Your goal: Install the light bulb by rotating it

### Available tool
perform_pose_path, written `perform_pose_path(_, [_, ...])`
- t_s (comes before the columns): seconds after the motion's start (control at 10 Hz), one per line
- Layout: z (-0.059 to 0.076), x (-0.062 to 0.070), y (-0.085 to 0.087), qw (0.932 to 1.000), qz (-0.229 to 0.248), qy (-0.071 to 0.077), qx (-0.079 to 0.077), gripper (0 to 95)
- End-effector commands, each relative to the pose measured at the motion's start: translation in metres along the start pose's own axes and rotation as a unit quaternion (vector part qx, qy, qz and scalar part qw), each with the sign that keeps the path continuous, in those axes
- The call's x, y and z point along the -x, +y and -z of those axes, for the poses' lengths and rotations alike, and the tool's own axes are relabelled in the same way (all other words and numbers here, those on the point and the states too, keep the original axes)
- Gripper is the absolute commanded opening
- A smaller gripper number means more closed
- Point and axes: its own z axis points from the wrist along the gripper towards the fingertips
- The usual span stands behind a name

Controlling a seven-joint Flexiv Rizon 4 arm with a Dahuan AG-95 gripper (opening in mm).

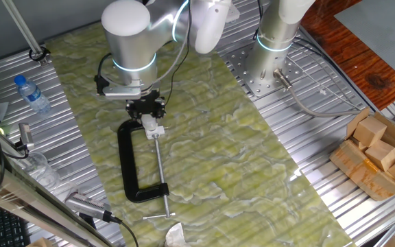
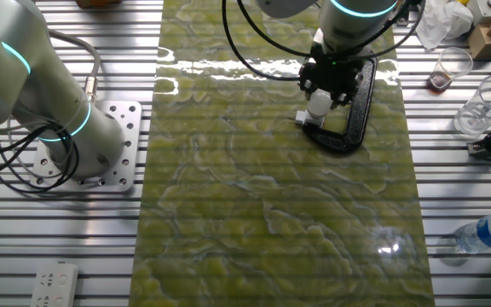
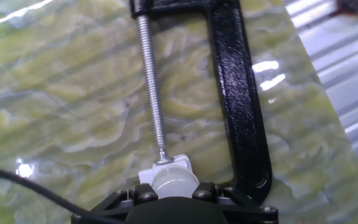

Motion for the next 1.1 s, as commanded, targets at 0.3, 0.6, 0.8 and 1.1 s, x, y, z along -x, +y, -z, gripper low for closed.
perform_pose_path(0.3, [0.0, -0.0004, -0.0014, 0.9755, -0.22, 0.005, 0.007, 0.0])
perform_pose_path(0.6, [0.001, -0.0004, -0.0014, 0.9587, -0.284, 0.007, 0.005, 0.0])
perform_pose_path(0.8, [0.0, -0.0017, -0.0009, 0.9456, -0.325, 0.006, 0.0, 0.0])
perform_pose_path(1.1, [0.0, -0.0019, -0.0008, 0.9223, -0.386, 0.002, 0.003, 0.0])
